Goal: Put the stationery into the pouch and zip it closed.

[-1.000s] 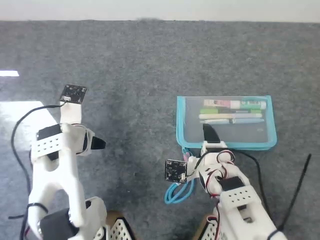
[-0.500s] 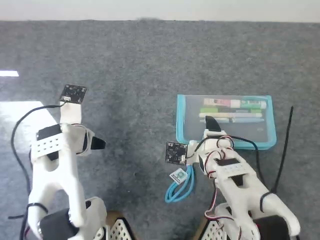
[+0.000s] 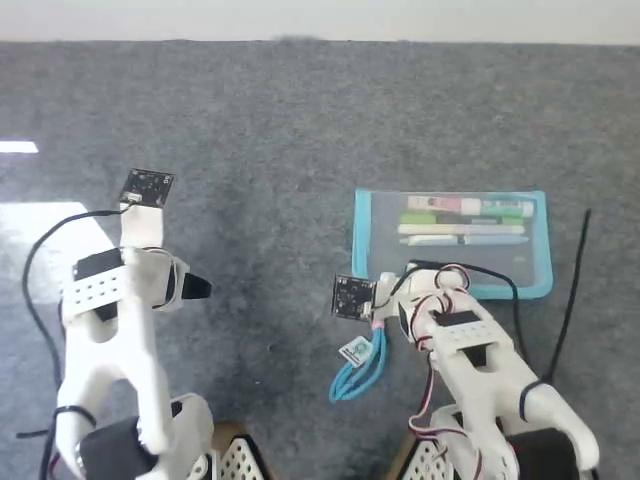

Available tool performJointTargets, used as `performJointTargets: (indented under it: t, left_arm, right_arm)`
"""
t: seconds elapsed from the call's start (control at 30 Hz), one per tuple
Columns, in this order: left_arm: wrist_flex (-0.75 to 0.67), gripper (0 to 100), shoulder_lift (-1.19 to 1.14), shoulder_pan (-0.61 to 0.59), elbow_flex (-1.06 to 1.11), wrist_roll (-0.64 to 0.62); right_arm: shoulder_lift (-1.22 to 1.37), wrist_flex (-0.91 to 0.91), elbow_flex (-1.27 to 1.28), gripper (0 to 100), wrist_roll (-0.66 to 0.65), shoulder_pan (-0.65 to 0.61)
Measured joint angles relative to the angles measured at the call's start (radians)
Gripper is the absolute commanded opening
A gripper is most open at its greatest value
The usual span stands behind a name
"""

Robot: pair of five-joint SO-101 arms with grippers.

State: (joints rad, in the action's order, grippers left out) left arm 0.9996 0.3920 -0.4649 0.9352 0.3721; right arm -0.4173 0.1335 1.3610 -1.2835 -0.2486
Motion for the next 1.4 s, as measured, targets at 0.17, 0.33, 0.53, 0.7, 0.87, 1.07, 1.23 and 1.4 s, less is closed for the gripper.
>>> performJointTargets:
  t: [0.17, 0.33, 0.53, 0.7, 0.87, 1.07, 1.23, 1.4]
  left_arm:
    - [0.0, 33, 0.0, 0.0, 0.0, 0.0]
    - [0.0, 33, 0.0, 0.0, 0.0, 0.0]
    - [0.0, 33, 0.0, 0.0, 0.0, -0.005]
    - [0.0, 33, 0.0, 0.0, 0.0, -0.029]
    - [0.0, 33, 0.002, 0.021, 0.0, -0.029]
    - [0.037, 33, 0.002, 0.083, -0.021, -0.029]
    - [0.13, 33, 0.002, 0.091, -0.112, -0.029]
    - [0.138, 33, 0.002, 0.091, -0.124, -0.029]
  right_arm:
    - [0.015, -0.048, -0.006, 0.7, 0.025, 0.012]
    - [0.017, -0.058, -0.014, 0.7, 0.025, 0.015]
    - [-0.052, 0.072, -0.086, 0.7, 0.107, 0.017]
    - [-0.169, 0.322, -0.201, 0.7, 0.163, 0.021]
    - [-0.245, 0.557, -0.325, 0.7, 0.193, 0.025]
    - [-0.252, 0.807, -0.519, 0.7, 0.199, 0.025]
    - [-0.252, 0.993, -0.686, 0.7, 0.184, 0.023]
    - [-0.252, 1.077, -0.784, 0.7, 0.14, 0.02]
